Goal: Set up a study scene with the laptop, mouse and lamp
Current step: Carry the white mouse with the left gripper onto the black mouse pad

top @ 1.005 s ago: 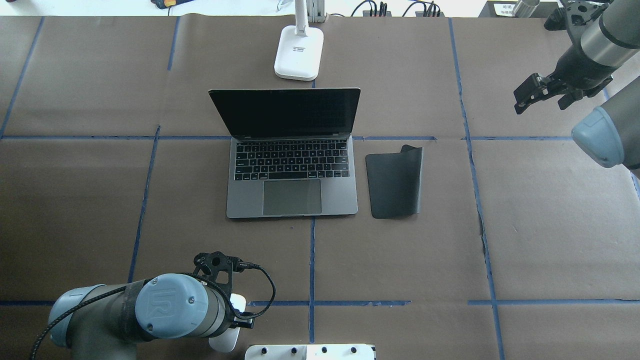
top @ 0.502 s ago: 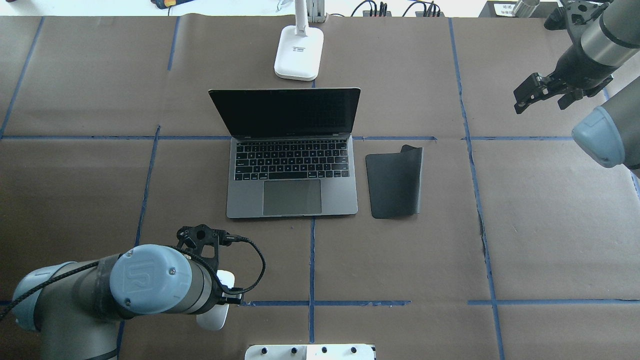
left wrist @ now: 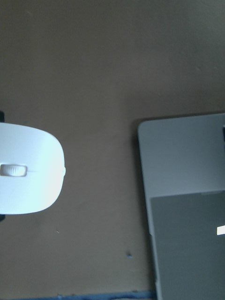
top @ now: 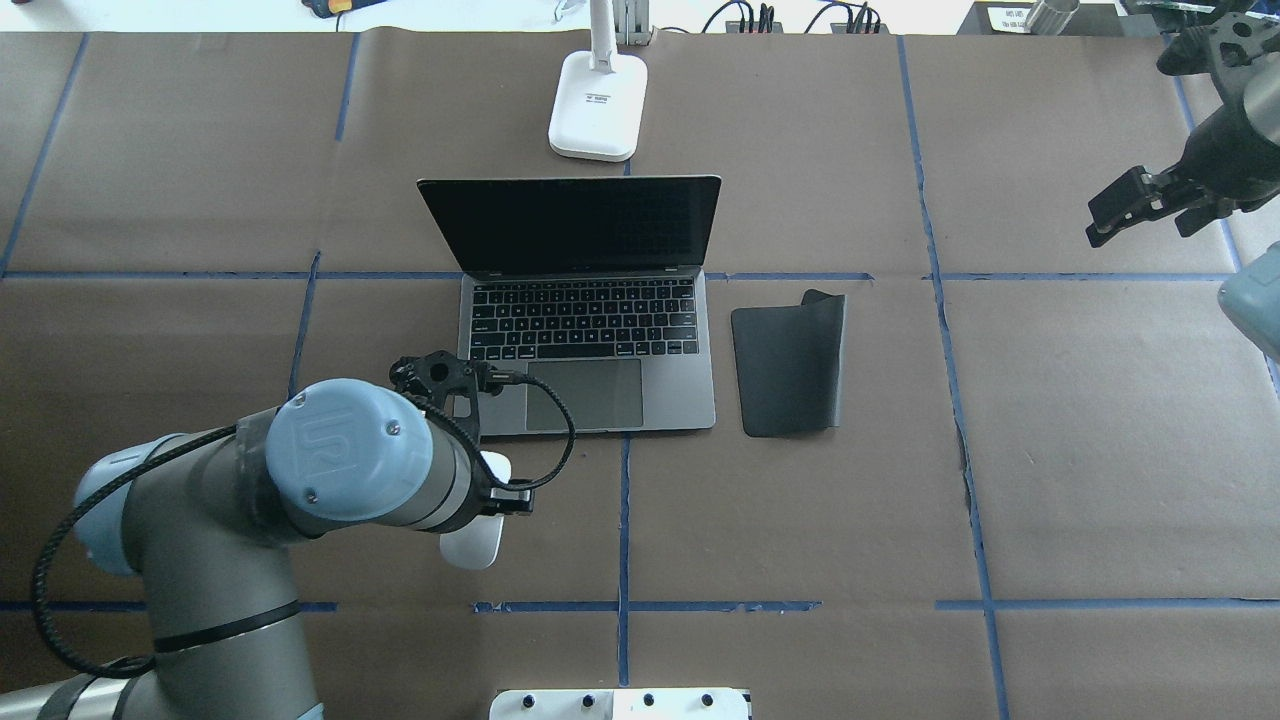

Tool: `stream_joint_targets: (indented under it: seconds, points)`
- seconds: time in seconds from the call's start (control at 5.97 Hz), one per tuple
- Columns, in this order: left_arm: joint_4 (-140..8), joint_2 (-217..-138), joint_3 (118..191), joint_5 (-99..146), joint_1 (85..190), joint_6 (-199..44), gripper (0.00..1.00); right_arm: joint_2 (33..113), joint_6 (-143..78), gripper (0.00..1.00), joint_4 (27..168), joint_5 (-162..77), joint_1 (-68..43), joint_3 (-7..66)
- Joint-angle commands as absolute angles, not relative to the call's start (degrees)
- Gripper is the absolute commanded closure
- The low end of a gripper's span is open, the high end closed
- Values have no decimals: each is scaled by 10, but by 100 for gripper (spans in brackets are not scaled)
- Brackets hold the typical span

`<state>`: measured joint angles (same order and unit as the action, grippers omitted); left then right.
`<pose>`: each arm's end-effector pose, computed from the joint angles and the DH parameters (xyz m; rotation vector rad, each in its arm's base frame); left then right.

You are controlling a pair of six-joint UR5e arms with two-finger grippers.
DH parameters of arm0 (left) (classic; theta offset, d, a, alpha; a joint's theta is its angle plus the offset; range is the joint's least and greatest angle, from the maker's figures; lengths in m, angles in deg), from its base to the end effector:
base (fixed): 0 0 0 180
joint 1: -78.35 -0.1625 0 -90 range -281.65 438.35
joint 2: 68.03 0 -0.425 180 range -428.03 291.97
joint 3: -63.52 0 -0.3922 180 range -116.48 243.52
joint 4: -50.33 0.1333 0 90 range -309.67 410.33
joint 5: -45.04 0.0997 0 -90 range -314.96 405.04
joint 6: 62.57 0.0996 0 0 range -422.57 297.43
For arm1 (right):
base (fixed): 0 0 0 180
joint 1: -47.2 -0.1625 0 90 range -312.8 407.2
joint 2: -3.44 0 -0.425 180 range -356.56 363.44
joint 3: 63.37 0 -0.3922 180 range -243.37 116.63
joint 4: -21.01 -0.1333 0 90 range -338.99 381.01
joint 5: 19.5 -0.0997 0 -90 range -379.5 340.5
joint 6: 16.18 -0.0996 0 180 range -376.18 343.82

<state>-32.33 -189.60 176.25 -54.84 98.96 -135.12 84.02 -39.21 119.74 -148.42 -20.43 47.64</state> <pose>0.5124 -0.3169 0.2002 0.1128 0.8257 0.0187 -0.1359 -0.5161 0.4183 0.0768 -0.7594 -0.1177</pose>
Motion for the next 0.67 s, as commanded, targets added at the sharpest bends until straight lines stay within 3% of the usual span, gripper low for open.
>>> stream_joint_targets:
  seconds: [0.0, 0.33, 0.5]
  points:
    - [-352, -2035, 1625, -548, 1008, -1358, 95, 930, -271, 0, 1194, -1506, -269, 493]
    - [-408, -2117, 1515, -548, 1020, -1369, 96, 1007, -156, 0, 1194, -1541, -377, 486]
    - [-449, -2190, 1404, -548, 1023, -1389, 96, 1009, -153, 0, 1194, -1546, -395, 485]
